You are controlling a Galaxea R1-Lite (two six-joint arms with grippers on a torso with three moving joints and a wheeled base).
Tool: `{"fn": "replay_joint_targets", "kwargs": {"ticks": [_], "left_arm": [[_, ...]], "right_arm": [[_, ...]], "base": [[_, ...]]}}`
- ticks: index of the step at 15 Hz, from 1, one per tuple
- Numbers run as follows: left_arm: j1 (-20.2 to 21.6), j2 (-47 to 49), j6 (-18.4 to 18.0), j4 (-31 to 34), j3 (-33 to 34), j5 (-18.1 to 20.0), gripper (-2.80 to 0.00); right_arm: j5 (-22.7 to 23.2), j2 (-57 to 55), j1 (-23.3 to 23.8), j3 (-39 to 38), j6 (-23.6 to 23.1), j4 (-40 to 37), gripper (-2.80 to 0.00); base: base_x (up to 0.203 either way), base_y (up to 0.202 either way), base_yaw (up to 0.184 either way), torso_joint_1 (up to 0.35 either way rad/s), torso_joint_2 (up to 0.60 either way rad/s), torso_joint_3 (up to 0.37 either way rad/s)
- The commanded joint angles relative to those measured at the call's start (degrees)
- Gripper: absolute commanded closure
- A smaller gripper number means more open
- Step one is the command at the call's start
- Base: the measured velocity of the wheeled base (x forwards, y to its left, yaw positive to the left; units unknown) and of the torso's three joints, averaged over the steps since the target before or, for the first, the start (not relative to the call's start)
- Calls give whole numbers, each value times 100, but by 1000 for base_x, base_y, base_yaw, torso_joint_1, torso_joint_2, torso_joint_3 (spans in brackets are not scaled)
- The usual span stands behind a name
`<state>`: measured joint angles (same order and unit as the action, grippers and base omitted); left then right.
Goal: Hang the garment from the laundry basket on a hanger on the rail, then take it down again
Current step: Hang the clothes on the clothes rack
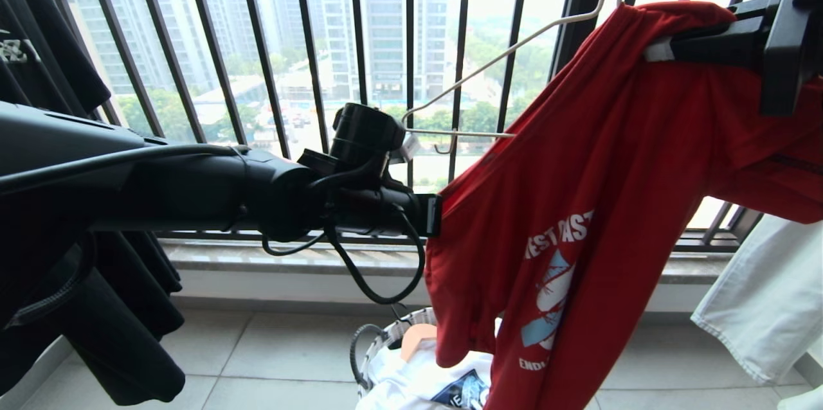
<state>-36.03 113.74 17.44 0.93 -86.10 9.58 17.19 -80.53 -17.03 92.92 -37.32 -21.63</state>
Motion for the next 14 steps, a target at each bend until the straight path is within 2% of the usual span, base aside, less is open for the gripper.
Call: {"fn": "replay_joint_targets", "kwargs": {"ticks": [1, 8, 14], "left_arm": [[269, 5, 14, 12, -166, 17, 0], [777, 28, 23, 38, -513, 44, 0], [870, -220, 25, 47, -487, 173, 0]], "right_arm": [[13, -1, 103, -28, -21, -17, 0], [84, -17, 183, -110, -30, -17, 0], [92, -24, 183, -187, -83, -8, 0]], "base": [[0, 0, 0, 0, 0, 0], [0, 0, 0, 0, 0, 0], [0, 0, 0, 0, 0, 0]]}}
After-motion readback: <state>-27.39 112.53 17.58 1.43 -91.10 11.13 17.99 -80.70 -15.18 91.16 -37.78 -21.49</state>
